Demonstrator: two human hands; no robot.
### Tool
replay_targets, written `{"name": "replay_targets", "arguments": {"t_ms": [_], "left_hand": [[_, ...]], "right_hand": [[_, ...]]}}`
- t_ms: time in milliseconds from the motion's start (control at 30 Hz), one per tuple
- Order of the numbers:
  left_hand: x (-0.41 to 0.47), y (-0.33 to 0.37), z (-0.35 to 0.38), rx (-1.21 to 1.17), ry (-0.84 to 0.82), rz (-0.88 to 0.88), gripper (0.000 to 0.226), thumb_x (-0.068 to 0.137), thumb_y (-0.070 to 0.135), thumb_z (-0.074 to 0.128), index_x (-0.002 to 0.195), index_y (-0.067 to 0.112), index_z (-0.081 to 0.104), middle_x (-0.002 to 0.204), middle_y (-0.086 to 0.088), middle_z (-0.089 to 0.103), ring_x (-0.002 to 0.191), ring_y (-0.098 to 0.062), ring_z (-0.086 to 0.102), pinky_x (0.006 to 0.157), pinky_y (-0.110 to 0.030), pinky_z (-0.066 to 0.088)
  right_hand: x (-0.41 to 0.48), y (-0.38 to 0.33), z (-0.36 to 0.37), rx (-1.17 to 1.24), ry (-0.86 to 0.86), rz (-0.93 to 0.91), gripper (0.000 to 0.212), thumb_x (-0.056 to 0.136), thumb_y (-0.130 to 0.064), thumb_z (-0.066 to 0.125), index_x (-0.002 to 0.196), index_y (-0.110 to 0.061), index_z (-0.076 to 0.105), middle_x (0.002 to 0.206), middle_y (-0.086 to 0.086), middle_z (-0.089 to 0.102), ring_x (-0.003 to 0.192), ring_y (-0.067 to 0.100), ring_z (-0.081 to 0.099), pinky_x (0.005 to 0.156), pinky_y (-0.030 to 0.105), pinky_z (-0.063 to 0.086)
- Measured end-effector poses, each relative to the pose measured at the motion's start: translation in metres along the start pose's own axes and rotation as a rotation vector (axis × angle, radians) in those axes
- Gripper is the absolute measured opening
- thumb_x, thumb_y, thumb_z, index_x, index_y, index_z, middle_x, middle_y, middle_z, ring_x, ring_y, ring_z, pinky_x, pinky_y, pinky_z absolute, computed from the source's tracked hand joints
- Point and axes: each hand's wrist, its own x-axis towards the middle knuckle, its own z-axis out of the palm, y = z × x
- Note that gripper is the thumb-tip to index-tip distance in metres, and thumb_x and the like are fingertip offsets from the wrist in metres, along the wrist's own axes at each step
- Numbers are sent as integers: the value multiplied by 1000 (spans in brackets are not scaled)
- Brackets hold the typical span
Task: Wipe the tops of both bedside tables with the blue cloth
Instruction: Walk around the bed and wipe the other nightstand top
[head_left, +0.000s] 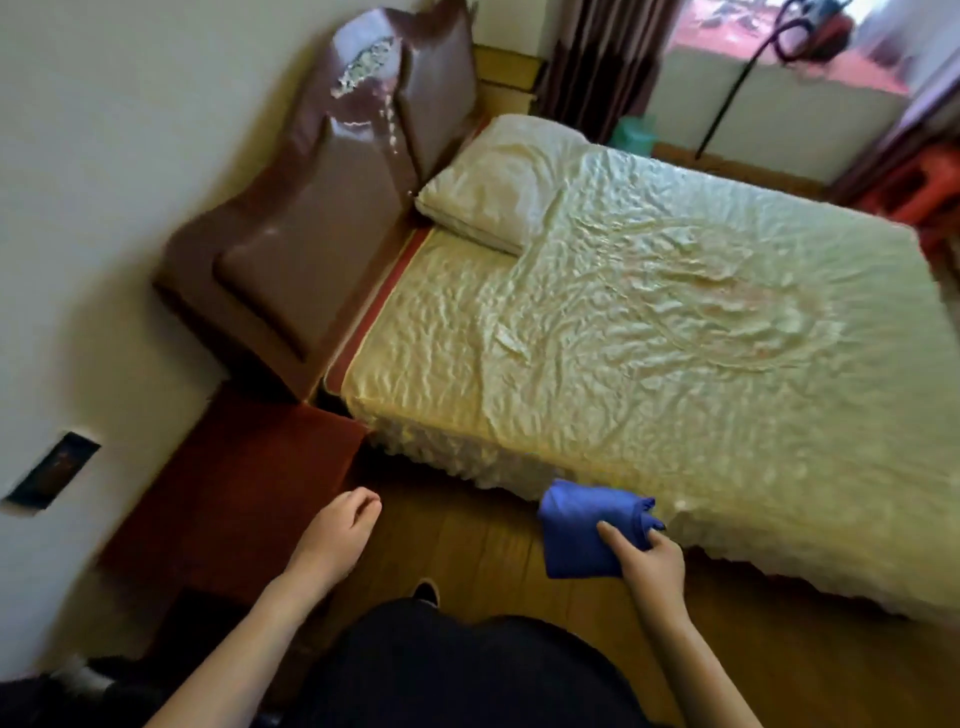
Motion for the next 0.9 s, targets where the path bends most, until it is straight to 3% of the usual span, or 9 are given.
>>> {"name": "replay_targets", "arguments": {"t_ms": [67,200,300,433,567,767,900], "left_hand": [[-2,33,35,50,-101,72,28,100,34,41,114,21,61,105,5,62,98,-12,58,82,-31,46],[-16,110,113,140,-275,220,18,100,33,44,103,27,60,99,9,63,91,-7,59,76,-25,48],[-35,172,178,176,-395,348,17,100,33,44,106,28,59,97,12,61,86,1,55,69,-17,43],[-65,259,271,271,-567,563,27,100,34,44,117,22,62,106,12,61,94,-3,55,73,-18,40],[-93,333,339,364,-707,692,30,99,35,44,120,21,62,112,6,64,99,-8,57,80,-24,42],[-102,391,405,437,-797,727,24,99,30,47,114,22,64,107,7,66,96,-8,58,75,-20,39],[-73,421,441,394,-790,630,17,99,26,48,93,35,62,97,7,69,93,-14,63,79,-32,46]], "right_hand": [[-19,32,-44,60,117,75,8,81,-9,73,85,-2,70,81,9,74,79,21,69,64,30,52],[-61,93,-131,183,346,190,7,81,-6,73,78,-7,67,78,7,71,77,19,67,60,27,49],[-92,137,-195,270,496,273,14,79,-8,75,89,0,68,84,10,72,80,22,68,66,31,51],[-138,183,-276,370,745,349,16,81,-8,73,92,-1,64,84,9,68,73,13,63,59,27,48],[-177,216,-329,510,951,431,17,82,-6,72,95,-4,61,89,11,65,74,16,62,68,33,48],[-177,251,-373,646,1107,559,16,81,-6,72,92,1,64,84,12,65,69,14,60,71,35,45],[-128,257,-417,681,1136,577,15,81,-9,73,91,0,65,84,11,67,71,14,62,65,33,49]]}}
